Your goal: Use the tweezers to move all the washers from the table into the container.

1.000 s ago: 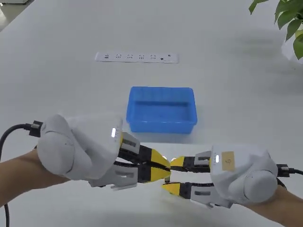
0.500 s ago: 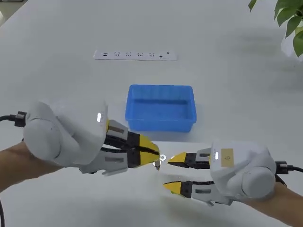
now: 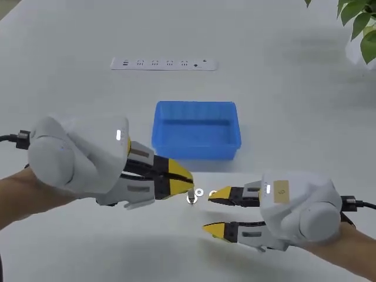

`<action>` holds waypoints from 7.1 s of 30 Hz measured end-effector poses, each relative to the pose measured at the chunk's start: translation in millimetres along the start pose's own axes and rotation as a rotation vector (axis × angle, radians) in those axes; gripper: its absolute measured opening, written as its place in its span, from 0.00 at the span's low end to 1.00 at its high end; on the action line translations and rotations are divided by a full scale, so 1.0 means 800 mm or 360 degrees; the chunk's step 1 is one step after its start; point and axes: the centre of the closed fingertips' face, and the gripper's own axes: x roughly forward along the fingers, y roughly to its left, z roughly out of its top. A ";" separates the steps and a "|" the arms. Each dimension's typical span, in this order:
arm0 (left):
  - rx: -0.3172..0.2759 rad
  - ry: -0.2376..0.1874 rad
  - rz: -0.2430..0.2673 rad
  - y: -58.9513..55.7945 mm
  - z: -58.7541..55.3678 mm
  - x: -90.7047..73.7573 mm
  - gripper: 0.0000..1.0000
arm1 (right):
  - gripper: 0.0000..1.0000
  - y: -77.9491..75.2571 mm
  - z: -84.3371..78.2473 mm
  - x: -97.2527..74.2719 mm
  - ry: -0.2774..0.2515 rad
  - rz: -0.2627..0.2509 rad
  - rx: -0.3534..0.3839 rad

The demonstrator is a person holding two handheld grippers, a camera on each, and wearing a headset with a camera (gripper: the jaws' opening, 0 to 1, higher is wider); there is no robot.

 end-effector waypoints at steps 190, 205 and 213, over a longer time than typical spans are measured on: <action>-0.0440 -0.0456 0.0617 0.173 0.004 -0.032 0.54 | 0.07 -0.174 0.082 0.058 -0.0021 0.0185 -0.0291; -0.0309 -0.0413 0.0344 0.162 0.017 -0.013 0.23 | 0.07 -0.168 0.088 0.057 -0.0024 0.0213 -0.0322; -0.0306 -0.0487 0.0361 0.167 0.027 -0.021 0.08 | 0.07 -0.168 0.089 0.057 -0.0026 0.0216 -0.0310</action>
